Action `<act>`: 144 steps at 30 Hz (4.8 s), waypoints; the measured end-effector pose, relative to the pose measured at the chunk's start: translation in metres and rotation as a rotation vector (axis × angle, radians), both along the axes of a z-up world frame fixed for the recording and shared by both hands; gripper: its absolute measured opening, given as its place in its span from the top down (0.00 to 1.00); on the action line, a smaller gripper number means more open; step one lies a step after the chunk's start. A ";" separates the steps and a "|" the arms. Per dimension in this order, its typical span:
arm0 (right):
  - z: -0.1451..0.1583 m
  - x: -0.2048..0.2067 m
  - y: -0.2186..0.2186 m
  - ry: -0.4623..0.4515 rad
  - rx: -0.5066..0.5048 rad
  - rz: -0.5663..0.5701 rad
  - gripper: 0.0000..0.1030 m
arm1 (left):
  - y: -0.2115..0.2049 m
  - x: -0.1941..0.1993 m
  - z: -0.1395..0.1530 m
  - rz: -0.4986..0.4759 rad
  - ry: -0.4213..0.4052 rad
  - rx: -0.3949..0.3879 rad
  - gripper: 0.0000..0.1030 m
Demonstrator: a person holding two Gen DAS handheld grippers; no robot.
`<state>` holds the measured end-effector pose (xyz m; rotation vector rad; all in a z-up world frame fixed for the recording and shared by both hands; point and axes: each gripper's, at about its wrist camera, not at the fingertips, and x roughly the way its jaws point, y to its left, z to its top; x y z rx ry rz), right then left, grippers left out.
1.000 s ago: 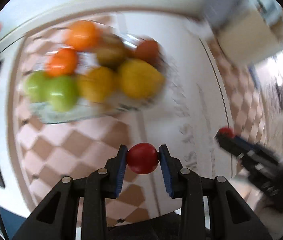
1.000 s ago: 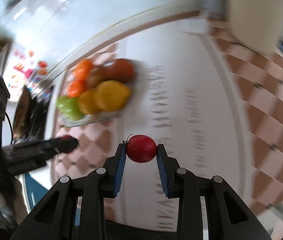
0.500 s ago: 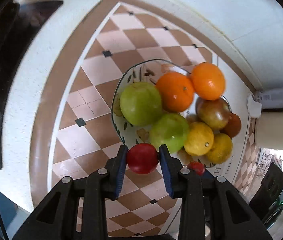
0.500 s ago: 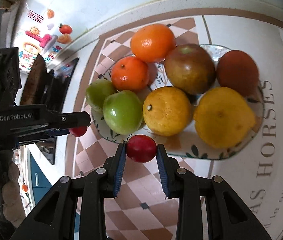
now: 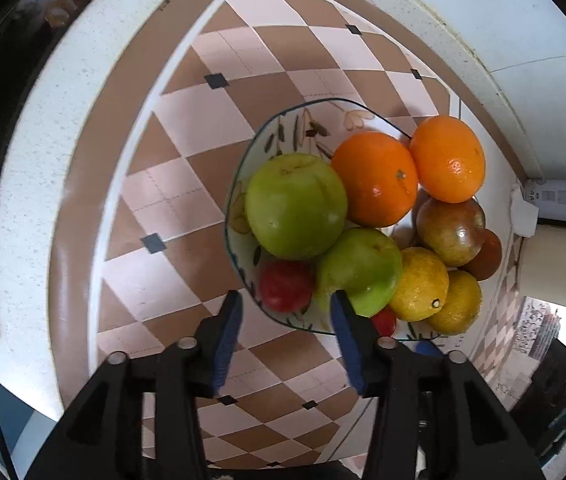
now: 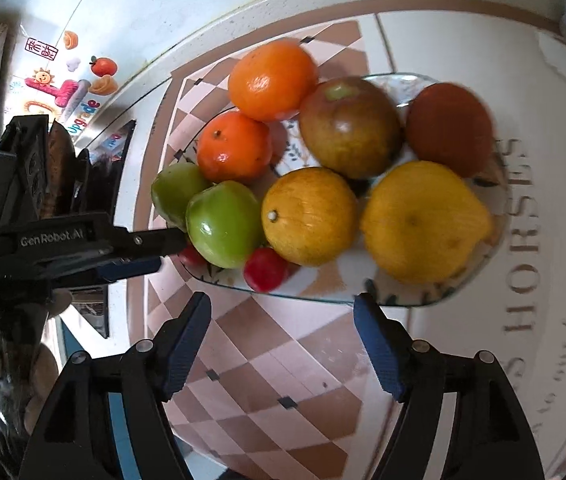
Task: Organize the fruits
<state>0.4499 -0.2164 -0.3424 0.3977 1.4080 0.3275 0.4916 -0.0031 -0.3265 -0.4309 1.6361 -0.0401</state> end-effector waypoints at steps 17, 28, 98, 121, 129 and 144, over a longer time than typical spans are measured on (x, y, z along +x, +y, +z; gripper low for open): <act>0.056 -0.018 -0.036 -0.112 -0.306 -0.034 0.09 | -0.021 -0.047 0.056 -0.132 -0.220 0.347 0.12; 0.114 -0.070 -0.028 -0.225 -0.315 -0.089 0.09 | -0.031 -0.092 0.110 -0.163 -0.389 0.403 0.12; 0.356 -0.362 -0.005 -0.631 -0.277 -0.172 0.02 | -0.019 -0.362 0.317 -0.153 -0.825 0.392 0.12; 0.286 -0.231 -0.010 -0.518 -0.352 -0.176 0.02 | -0.023 -0.252 0.261 -0.146 -0.723 0.452 0.02; 0.276 -0.222 -0.010 -0.493 -0.358 -0.174 0.02 | -0.025 -0.244 0.251 -0.156 -0.698 0.443 0.02; 0.275 -0.224 -0.011 -0.485 -0.357 -0.171 0.02 | -0.026 -0.244 0.252 -0.146 -0.700 0.432 0.02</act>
